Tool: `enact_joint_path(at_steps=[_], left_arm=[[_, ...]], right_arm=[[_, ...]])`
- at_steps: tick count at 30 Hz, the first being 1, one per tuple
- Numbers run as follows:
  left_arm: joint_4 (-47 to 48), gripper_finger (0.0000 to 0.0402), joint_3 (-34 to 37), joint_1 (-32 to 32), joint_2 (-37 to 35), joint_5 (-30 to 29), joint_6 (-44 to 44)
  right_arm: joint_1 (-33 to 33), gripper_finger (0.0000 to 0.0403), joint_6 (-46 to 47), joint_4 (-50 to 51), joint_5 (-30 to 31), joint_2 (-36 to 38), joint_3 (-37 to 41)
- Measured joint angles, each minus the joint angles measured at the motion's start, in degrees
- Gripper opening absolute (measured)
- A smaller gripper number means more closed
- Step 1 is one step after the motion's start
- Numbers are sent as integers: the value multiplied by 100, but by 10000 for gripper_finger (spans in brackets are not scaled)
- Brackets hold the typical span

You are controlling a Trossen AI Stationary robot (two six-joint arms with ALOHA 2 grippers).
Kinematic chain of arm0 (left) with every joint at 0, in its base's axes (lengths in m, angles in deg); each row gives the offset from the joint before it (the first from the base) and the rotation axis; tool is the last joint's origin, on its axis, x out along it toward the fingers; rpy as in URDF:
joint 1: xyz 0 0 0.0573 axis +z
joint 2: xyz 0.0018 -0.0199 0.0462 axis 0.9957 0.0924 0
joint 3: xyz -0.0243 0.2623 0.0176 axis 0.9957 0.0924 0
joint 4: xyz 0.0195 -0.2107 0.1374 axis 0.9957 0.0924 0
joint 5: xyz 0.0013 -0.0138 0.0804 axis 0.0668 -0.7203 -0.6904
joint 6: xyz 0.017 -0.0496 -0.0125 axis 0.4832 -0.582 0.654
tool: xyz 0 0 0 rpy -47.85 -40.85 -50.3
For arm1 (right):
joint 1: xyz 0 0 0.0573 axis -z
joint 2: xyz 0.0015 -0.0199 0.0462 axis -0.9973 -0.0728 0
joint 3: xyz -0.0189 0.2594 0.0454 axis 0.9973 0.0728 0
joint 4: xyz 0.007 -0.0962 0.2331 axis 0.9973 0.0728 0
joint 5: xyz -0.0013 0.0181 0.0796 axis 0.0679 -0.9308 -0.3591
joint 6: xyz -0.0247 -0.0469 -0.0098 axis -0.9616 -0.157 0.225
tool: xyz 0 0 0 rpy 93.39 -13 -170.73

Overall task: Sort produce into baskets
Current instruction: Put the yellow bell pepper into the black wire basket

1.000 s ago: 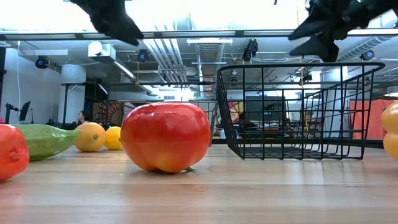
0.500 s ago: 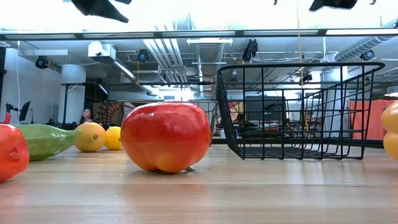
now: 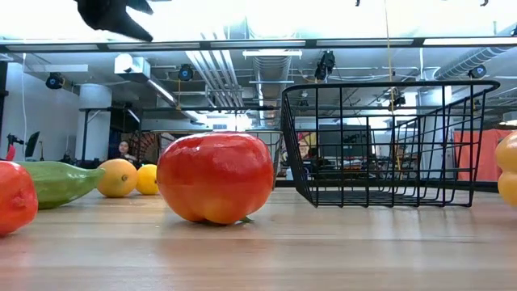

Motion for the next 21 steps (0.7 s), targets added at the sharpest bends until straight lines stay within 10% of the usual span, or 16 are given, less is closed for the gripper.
enact_joint_path(at_steps=[10, 21], left_arm=[[41, 380, 28, -58, 49, 47, 257], [-324, 380, 30, -136, 48, -80, 863]], right_arm=[[-677, 215, 1572, -25, -487, -687, -138], [-579, 269, 1528, 30, 567, -778, -103]])
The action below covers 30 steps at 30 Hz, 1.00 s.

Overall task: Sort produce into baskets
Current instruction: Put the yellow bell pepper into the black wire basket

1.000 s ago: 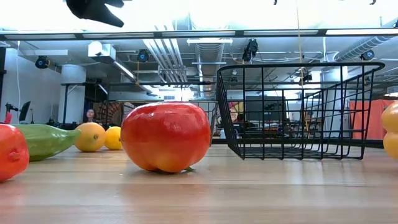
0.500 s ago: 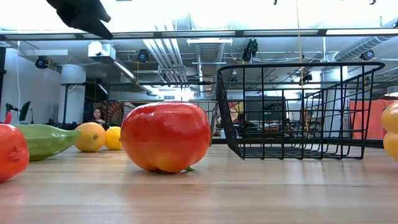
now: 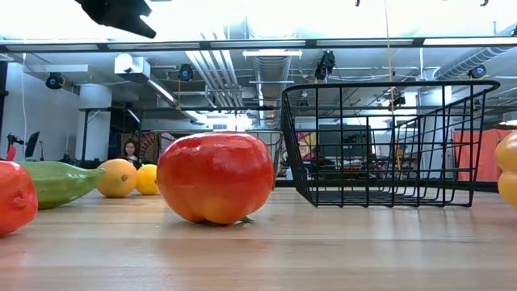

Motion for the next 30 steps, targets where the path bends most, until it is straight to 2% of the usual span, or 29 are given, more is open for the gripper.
enact_joint_path(at_steps=[7, 10, 18, 30], left_arm=[[-1, 380, 0, 0, -1, -140, 86], [-5, 380, 0, 0, -11, -142, 107], [-4, 380, 0, 0, -23, -146, 109], [-9, 380, 0, 2, -25, -151, 109]], right_arm=[[324, 350, -497, -14, -2, -105, 101], [441, 371, -695, -129, -8, -98, 215], [487, 377, -860, -446, -26, -90, 688], [499, 377, -898, -1501, -33, -3, 1659]])
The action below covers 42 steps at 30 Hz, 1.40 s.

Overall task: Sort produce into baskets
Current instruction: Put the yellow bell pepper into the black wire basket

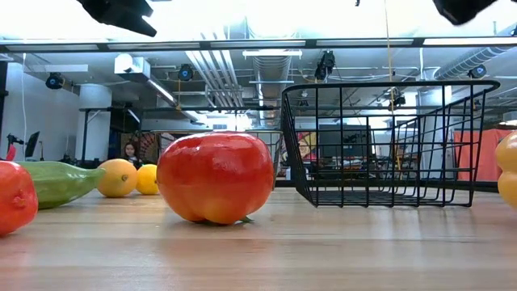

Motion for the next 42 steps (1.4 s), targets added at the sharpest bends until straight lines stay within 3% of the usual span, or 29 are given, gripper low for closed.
enact_joint_path(at_steps=[36, 42], left_arm=[[-13, 380, 2, 4, 0, 0, 0], [-10, 380, 2, 4, 0, 0, 0]], right_arm=[[76, 376, -92, -1480, 28, 139, 1390], [76, 356, -166, -1505, 29, 140, 1375]])
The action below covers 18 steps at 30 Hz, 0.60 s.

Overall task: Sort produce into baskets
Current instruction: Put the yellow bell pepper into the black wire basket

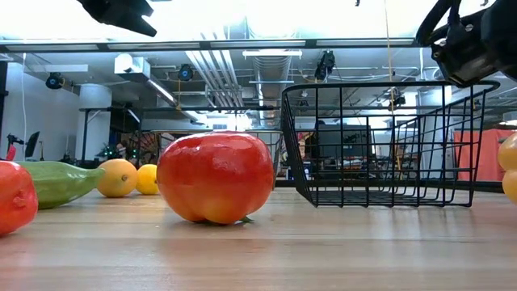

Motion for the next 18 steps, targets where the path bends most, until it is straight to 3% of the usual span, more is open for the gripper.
enact_joint_path(at_steps=[11, 18], left_arm=[[0, 380, 0, 0, 0, 0, 0], [-26, 380, 0, 0, 0, 1, -2]], right_arm=[[0, 341, -123, -2, -6, 0, -253], [-34, 341, -762, -64, -107, 114, -876]])
